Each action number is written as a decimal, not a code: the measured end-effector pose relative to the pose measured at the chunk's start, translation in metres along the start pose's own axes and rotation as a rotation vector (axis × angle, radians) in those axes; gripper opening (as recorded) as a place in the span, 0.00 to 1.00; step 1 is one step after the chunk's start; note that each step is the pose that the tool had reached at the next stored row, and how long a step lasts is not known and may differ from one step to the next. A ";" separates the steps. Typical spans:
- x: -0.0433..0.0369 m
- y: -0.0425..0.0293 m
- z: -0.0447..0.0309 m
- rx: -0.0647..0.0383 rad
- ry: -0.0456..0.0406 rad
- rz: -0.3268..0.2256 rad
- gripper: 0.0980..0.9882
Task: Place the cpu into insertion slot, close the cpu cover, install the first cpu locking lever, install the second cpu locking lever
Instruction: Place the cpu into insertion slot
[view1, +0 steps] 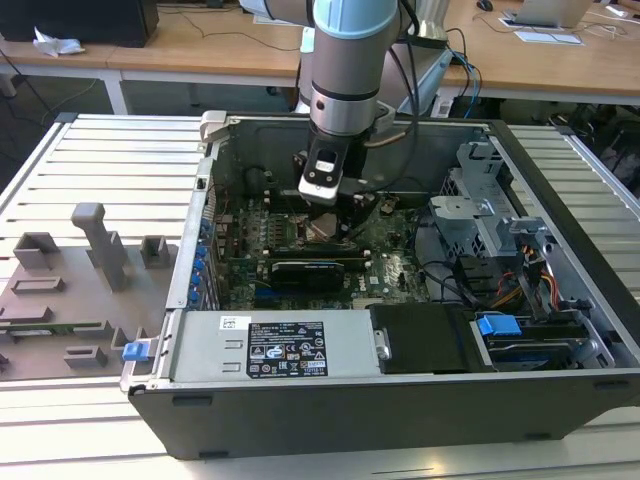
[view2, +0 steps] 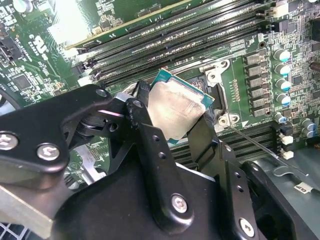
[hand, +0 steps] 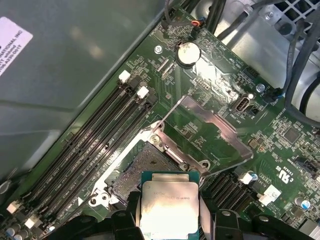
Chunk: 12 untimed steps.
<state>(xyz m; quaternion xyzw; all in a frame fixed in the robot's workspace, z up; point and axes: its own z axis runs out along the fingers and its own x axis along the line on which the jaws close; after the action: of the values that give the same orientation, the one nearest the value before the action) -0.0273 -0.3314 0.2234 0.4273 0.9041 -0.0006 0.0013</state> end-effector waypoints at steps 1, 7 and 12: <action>0.0000 0.0000 0.0000 0.000 -0.0002 0.010 0.50; 0.0000 0.0000 0.0001 0.001 -0.0006 0.043 0.50; 0.0000 0.0000 0.0002 0.001 -0.0008 0.080 0.50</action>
<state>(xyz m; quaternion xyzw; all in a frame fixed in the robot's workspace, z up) -0.0273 -0.3314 0.2232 0.4633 0.8862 -0.0011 0.0015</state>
